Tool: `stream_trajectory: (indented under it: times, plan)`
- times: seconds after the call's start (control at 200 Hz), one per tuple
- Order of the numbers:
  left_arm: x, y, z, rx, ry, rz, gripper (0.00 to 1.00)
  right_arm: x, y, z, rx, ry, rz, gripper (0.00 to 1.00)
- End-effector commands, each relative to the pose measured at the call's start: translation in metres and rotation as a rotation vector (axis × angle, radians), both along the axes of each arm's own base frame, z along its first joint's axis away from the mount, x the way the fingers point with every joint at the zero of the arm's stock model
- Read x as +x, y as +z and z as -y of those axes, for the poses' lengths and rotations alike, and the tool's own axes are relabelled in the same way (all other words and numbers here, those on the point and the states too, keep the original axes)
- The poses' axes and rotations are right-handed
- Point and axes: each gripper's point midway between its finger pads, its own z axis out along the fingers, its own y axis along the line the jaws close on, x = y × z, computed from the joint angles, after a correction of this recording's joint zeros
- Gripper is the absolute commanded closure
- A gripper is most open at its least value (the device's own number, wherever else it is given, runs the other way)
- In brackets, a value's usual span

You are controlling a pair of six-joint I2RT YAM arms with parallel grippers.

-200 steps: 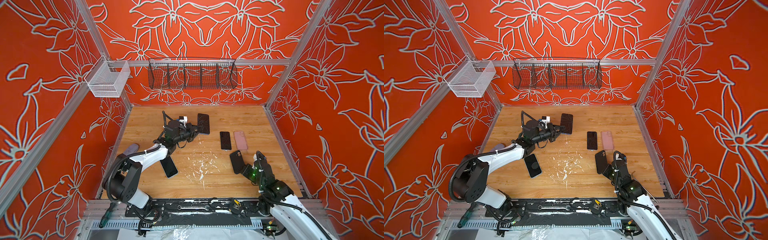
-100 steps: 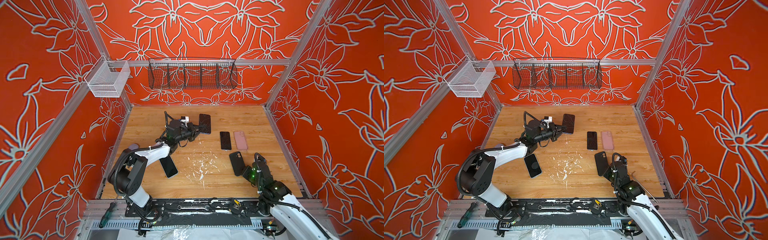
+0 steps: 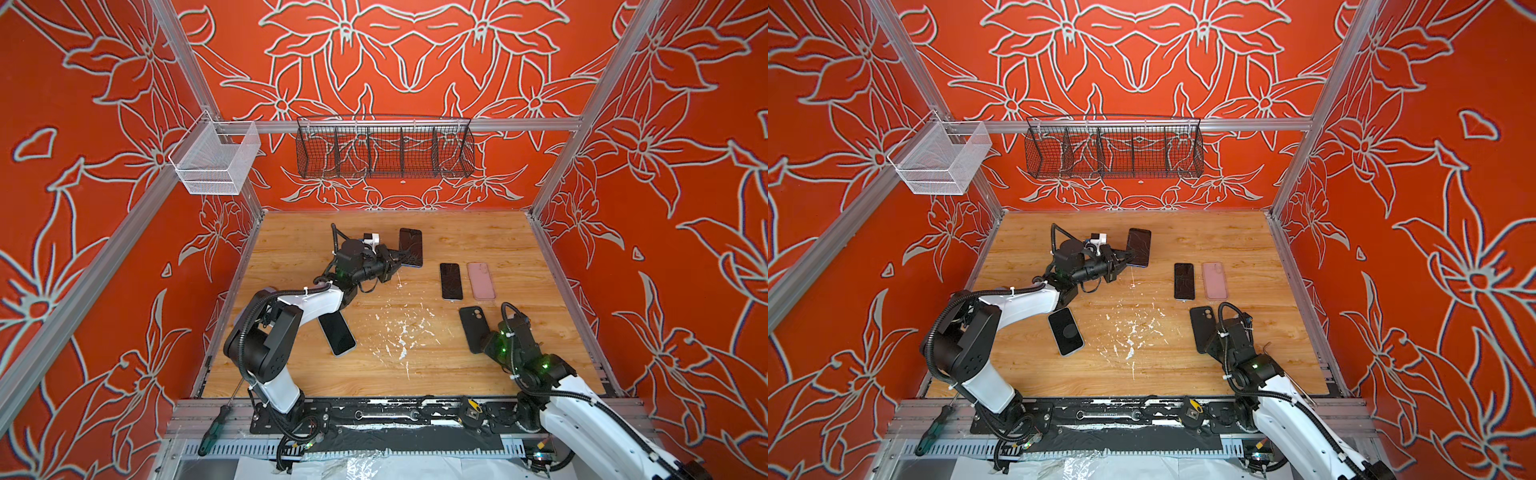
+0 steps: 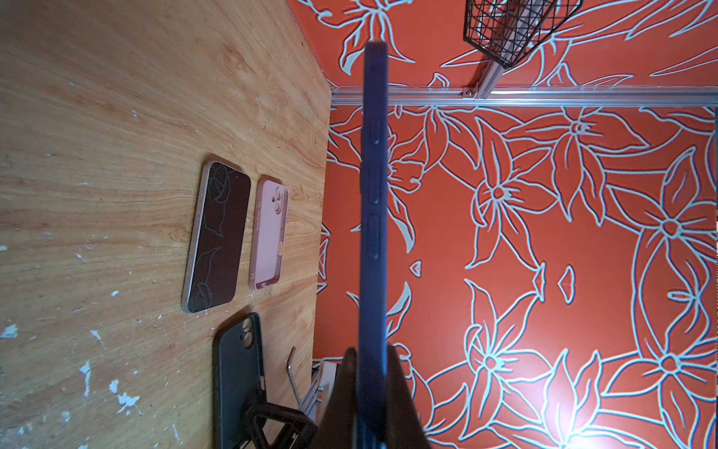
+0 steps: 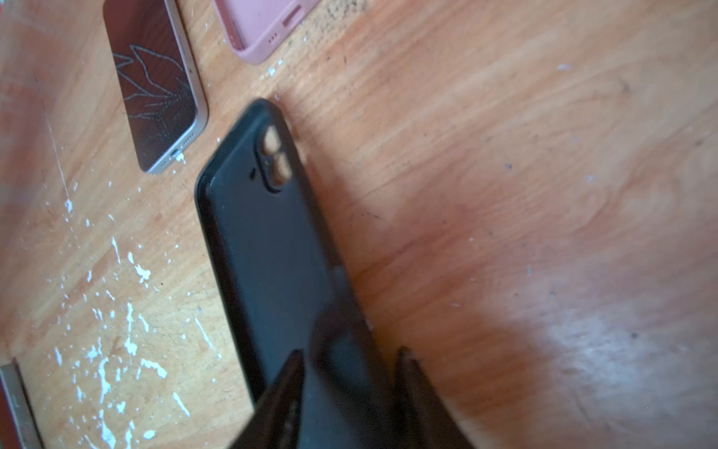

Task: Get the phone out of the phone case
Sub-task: 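Lower the bare blue phone toward the table with the left gripper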

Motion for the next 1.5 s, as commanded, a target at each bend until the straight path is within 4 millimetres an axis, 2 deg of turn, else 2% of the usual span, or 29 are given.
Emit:
stream_trajectory:
  times: [0.0,0.07,0.185,0.43,0.606,0.946,1.286,1.496]
  plan:
    - [0.005,0.03,0.002,-0.048,-0.018,0.107,1.0,0.008,0.015,0.007,-0.042,-0.02,0.024,0.47]
    - [0.006,0.026,0.002,-0.033,-0.014,0.102,1.0,0.008,0.016,0.008,-0.064,-0.015,0.011,0.4]
    - [0.006,0.017,0.001,-0.009,-0.012,0.093,1.0,0.009,0.02,0.007,-0.077,0.003,-0.003,0.36]
    - [0.009,-0.015,-0.004,0.073,0.018,0.095,1.0,0.013,0.037,0.011,-0.116,0.02,0.045,0.35]
    - [0.012,-0.052,-0.004,0.125,0.027,0.069,1.0,0.015,0.047,0.01,-0.134,0.053,0.063,0.34]
    - [0.013,-0.094,0.004,0.242,0.008,0.072,1.0,0.016,0.049,0.007,-0.095,0.042,0.096,0.34]
    - [0.016,-0.119,0.024,0.288,-0.03,0.09,1.0,0.006,0.045,0.008,-0.067,0.029,0.082,0.34]
    - [0.02,-0.127,0.034,0.31,-0.043,0.084,1.0,-0.005,0.042,0.01,-0.061,0.036,0.062,0.34]
